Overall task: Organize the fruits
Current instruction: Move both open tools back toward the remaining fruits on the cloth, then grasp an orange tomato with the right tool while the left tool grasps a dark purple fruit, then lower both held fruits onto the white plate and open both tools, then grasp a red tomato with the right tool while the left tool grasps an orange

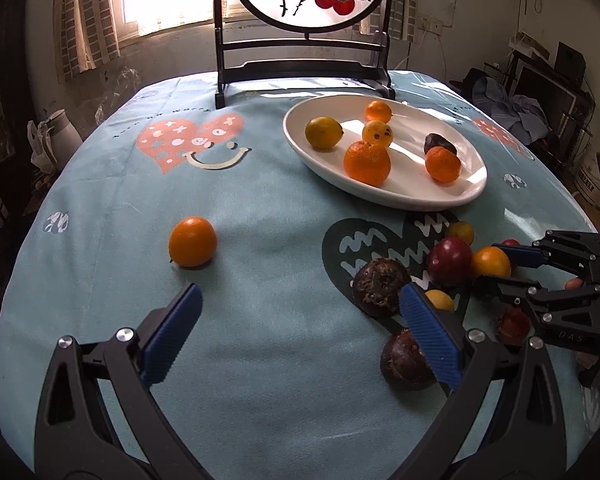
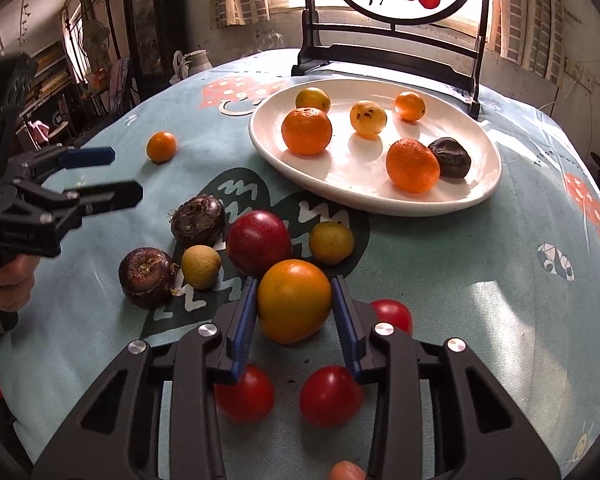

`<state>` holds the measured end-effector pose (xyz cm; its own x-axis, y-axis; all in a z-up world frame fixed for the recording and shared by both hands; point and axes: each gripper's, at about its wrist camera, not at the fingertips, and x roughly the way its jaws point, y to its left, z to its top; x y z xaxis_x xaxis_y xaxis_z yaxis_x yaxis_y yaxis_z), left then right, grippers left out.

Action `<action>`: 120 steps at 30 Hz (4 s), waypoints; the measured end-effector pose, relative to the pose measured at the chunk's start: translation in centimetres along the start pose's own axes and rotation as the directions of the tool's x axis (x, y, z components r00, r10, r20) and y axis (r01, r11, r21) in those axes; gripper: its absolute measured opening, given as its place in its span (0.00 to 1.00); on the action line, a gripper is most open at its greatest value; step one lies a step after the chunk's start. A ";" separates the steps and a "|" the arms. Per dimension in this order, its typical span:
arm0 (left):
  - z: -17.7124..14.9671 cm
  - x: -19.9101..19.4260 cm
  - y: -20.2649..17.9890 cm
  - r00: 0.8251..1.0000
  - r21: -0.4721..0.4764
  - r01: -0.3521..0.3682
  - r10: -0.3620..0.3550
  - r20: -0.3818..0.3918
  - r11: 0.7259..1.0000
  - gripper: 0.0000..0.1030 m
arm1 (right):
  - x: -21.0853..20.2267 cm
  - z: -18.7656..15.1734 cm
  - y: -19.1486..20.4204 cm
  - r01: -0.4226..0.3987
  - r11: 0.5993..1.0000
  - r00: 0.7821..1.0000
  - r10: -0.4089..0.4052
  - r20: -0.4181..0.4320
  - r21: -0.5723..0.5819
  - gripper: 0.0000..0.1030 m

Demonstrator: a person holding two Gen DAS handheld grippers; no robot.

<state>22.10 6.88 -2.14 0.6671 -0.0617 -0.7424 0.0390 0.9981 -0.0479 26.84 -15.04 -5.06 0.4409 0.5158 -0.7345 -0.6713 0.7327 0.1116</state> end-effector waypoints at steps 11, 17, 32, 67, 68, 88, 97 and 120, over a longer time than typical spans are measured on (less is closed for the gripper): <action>-2.8 0.4 -4.5 0.986 0.233 0.158 -0.143 -0.082 0.960 0.87 | -2.4 0.5 -1.2 -0.054 0.993 0.994 0.044 0.101 0.102 0.37; -3.5 1.3 -5.7 0.986 0.293 0.153 -0.126 -0.108 0.944 0.64 | -2.4 0.5 -1.4 -0.047 0.993 0.995 0.037 0.098 0.109 0.37; -3.4 1.5 -5.9 0.983 0.291 0.172 -0.145 -0.111 0.941 0.43 | -2.3 0.2 -1.5 -0.041 0.992 0.995 0.031 0.095 0.115 0.37; 13.5 6.7 -5.5 0.995 0.115 -0.051 0.041 0.091 0.992 0.88 | 1.4 7.0 -4.6 0.021 0.991 0.980 -0.046 0.193 0.129 0.53; 13.2 5.8 -5.3 0.994 0.117 -0.051 0.040 0.099 0.992 0.90 | 0.7 7.0 -4.5 0.018 0.992 0.977 -0.044 0.207 0.127 0.54; 0.2 -0.3 1.8 0.995 -0.090 -0.089 0.092 0.031 0.992 0.98 | -1.8 -1.8 3.8 -0.063 0.986 0.998 0.059 -0.029 -0.155 0.61; -0.2 -1.0 1.9 0.988 -0.068 -0.139 0.143 0.058 0.988 0.98 | -1.2 -3.0 4.5 -0.032 0.978 0.996 0.014 -0.087 -0.208 0.54; 2.3 3.8 6.1 0.991 0.104 -0.133 0.136 -0.020 0.986 0.48 | -2.2 -2.5 2.8 -0.132 0.988 0.991 0.129 -0.044 -0.079 0.29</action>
<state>26.61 12.79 -3.67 0.6510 0.0744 -0.7554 0.0267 0.9923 0.1207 22.45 -15.21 -4.83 0.3242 0.5860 -0.7427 -0.7688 0.6207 0.1541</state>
